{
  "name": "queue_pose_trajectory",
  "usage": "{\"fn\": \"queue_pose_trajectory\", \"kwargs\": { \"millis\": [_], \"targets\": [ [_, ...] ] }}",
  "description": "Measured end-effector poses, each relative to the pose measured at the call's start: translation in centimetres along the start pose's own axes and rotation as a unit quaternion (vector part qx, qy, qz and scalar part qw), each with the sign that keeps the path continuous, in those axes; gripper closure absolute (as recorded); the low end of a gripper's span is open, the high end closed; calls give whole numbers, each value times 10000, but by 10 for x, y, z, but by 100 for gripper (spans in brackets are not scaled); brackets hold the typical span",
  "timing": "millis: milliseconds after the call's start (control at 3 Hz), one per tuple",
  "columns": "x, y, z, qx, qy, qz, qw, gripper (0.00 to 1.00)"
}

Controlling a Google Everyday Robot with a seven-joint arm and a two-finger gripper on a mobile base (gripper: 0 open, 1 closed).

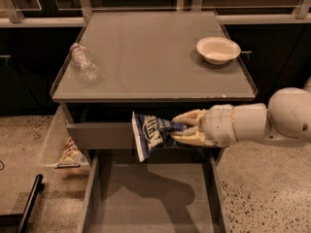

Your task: Place blue chip bag into middle drawer

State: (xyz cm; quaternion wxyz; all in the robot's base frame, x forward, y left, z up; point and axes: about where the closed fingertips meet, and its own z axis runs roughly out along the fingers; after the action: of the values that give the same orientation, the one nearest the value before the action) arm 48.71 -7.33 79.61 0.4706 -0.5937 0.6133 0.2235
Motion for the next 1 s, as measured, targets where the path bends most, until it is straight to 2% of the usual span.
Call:
{"fn": "queue_pose_trajectory", "kwargs": {
  "millis": [333,667,1000],
  "targets": [
    [1,36,-7,-139,44,-44,9999,100],
    [21,51,3,-245,175,-105,9995,100],
    [69,50,39,-323,268,-17,9991,100]
  ]
}}
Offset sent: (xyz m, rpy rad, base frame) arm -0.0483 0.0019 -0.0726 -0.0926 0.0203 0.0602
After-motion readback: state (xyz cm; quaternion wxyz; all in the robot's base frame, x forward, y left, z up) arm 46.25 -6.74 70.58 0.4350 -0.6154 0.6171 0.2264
